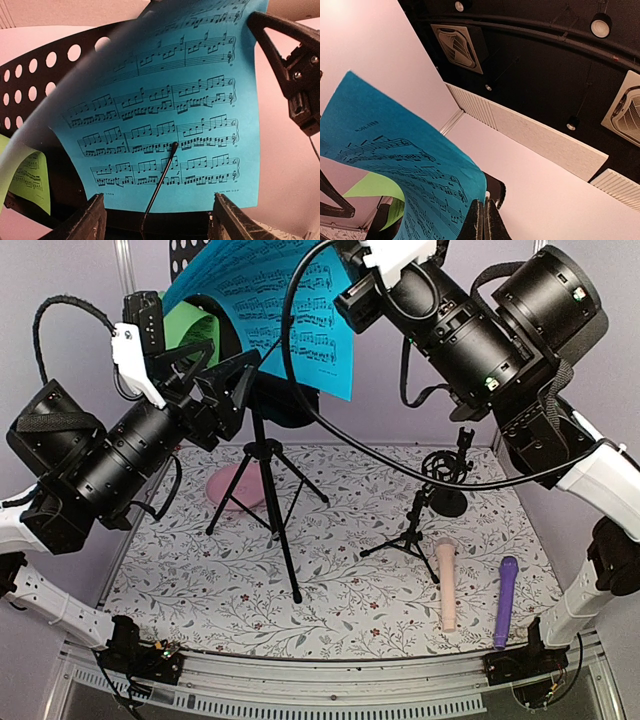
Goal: Pack up the instrument practice props
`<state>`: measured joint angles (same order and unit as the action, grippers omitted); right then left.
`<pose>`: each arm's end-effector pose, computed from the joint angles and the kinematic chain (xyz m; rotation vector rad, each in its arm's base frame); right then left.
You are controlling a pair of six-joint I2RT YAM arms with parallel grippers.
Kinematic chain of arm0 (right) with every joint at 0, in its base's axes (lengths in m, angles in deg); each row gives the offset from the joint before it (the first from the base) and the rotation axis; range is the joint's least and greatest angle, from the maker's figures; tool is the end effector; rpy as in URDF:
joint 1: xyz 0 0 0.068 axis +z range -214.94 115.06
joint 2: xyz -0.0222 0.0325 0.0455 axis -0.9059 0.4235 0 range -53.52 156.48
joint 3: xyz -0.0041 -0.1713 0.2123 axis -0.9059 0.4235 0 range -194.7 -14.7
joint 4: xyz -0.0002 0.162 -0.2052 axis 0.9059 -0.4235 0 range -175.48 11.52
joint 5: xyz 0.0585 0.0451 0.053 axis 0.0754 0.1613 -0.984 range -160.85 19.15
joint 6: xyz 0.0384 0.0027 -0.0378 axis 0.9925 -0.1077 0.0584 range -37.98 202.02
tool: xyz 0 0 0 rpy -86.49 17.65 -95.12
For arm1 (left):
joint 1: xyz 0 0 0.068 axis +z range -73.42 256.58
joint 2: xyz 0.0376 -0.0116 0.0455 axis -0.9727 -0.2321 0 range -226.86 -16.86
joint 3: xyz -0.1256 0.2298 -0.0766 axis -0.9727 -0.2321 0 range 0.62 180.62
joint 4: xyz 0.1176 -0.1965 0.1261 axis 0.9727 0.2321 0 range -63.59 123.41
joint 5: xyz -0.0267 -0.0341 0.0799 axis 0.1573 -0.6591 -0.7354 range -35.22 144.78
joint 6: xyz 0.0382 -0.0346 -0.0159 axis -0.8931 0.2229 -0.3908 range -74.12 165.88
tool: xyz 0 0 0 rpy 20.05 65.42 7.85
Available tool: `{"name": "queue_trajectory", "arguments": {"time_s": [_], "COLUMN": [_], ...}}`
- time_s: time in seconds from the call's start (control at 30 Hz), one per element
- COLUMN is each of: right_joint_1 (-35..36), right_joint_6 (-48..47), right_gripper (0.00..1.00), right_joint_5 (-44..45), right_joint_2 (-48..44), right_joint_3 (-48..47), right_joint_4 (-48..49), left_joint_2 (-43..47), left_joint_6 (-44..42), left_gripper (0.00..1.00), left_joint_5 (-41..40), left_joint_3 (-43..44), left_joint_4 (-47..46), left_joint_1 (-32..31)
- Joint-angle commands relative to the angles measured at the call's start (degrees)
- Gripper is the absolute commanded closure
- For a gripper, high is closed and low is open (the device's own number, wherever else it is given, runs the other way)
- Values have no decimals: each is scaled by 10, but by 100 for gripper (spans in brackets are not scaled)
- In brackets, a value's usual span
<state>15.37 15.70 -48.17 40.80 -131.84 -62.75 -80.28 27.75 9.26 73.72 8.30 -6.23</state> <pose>0.0685 0.3191 0.5937 -0.7419 0.6067 0.0476 0.0528 -0.2158 0.4960 0.3391 1.2100 -0.5491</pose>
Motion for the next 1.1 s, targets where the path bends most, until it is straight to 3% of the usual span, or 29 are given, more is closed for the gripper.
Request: {"name": "queue_trajectory", "arguments": {"time_s": [0.0,0.47,0.7,0.9,1.07], "right_joint_1": [1,-3,-6,-5,-6], "right_joint_6": [-13,26,131,307,408], "right_gripper": [100,100,100,100,100], "right_joint_5": [37,135,254,358,383], "right_joint_2": [-51,-179,-292,-403,-433], "right_joint_3": [5,173,335,472,521], "right_joint_4": [48,149,151,107,-44], "left_joint_2": [-5,-24,-37,-56,-77], "left_joint_6": [8,18,16,12,9], "left_gripper": [26,26,26,26,26], "left_joint_5": [-4,3,5,10,18], "left_joint_3": [-5,16,26,42,58], "left_joint_4": [9,17,17,18,21], "left_joint_1": [6,6,6,7,6]}}
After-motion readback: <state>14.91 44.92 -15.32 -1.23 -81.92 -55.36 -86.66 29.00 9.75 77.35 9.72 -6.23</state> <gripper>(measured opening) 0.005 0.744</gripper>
